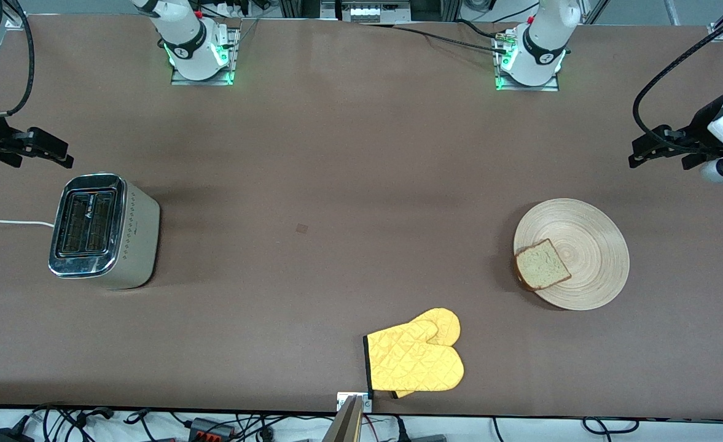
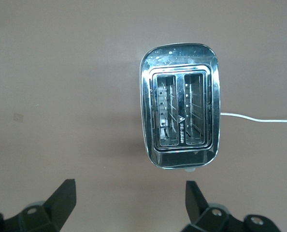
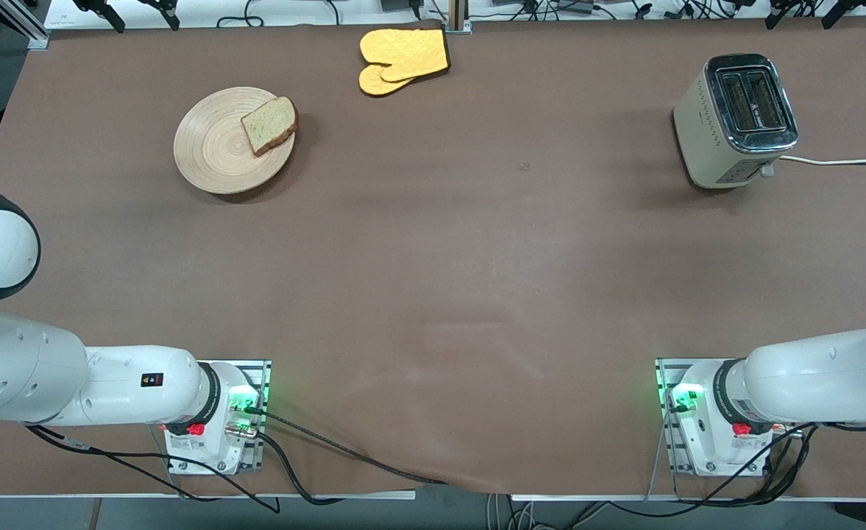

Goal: Move plate and put bread in toaster
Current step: 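Move the right gripper above the toaster while the left gripper reaches the plate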

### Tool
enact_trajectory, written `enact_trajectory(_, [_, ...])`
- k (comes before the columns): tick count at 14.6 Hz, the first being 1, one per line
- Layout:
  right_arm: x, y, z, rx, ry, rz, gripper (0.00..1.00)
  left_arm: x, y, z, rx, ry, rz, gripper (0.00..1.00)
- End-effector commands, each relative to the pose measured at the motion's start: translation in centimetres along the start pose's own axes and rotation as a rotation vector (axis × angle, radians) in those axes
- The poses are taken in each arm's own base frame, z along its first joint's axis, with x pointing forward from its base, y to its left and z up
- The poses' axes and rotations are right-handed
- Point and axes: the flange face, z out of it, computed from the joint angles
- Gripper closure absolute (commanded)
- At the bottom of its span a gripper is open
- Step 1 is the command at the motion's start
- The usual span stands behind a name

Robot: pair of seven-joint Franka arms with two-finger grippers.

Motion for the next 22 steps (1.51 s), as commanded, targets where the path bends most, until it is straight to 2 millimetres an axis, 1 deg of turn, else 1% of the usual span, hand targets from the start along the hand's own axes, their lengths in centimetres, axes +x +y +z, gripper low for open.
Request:
enact_trajectory(1, [-0.4,0.0,-1.0,0.005,0.003,0.007,0.0,-0.2,0.0,-0.8,0.017,0.0,0.011,0.0])
enact_trajectory(5, [-0.3,0.0,-0.9,0.005,0.003,0.006,0.0,-0.1,-0.3,-0.8,0.015,0.0,0.006,0.0])
enact_trajectory(6, [-0.4,0.0,-0.9,0.005,0.002,0.006,0.0,0.0,-0.2,-0.6,0.017,-0.003,0.008,0.0])
enact_trajectory(7, [-0.3,0.0,-0.8,0.005,0.0,0.007,0.0,0.1,-0.6,-0.3,0.013,-0.01,0.001,0.0])
enact_trajectory(8, [-0.2,0.1,-0.5,0.007,-0.006,0.011,0.0,0.5,-1.0,0.5,0.001,-0.023,-0.008,0.0])
enact_trajectory(9, [-0.2,0.1,-0.6,0.007,-0.005,0.011,0.0,0.8,-1.4,1.7,-0.005,-0.069,-0.015,0.0])
enact_trajectory(10, [-0.2,0.0,-0.7,0.007,-0.003,0.009,0.0,0.4,-2.1,2.2,-0.009,-0.111,-0.027,0.0])
enact_trajectory(12, [-0.2,0.1,-0.7,0.005,-0.002,0.008,0.0,0.3,-3.2,2.7,-0.024,-0.138,-0.049,0.0])
enact_trajectory(13, [-0.2,0.1,-0.6,0.005,-0.003,0.009,0.0,0.8,-3.3,3.8,-0.03,-0.157,-0.05,0.0])
enact_trajectory(14, [-0.2,0.1,-0.6,0.005,-0.003,0.009,0.0,1.7,-3.9,5.8,-0.034,-0.192,-0.061,0.0])
enact_trajectory(15, [-0.2,0.1,-0.6,0.005,-0.003,0.009,0.0,2.4,-5.3,7.7,-0.041,-0.221,-0.076,0.0])
enact_trajectory(16, [-0.1,0.1,-0.6,0.005,0.001,0.011,0.0,2.5,-7.8,8.7,-0.056,-0.236,-0.087,0.0])
enact_trajectory(17, [-0.1,0.1,-0.7,0.005,0.005,0.011,0.0,2.8,-9.8,10.0,-0.078,-0.248,-0.062,0.0])
enact_trajectory(18, [-0.1,0.1,-0.7,0.005,0.005,0.011,0.0,3.2,-10.9,11.7,-0.119,-0.265,-0.036,0.0])
enact_trajectory(19, [-0.1,0.3,-0.7,0.005,0.006,0.014,0.0,3.6,-11.8,13.4,-0.182,-0.278,-0.021,0.0])
enact_trajectory(20, [0.0,0.5,-0.6,0.005,0.006,0.017,0.0,3.8,-14.2,15.4,-0.266,-0.283,-0.048,0.0])
enact_trajectory(21, [0.0,0.5,-0.5,0.005,0.006,0.018,0.0,4.1,-16.0,17.1,-0.336,-0.274,-0.078,0.0])
enact_trajectory(22, [0.1,0.4,-0.5,0.009,0.005,0.019,0.0,4.3,-17.5,18.4,-0.381,-0.255,-0.088,0.0])
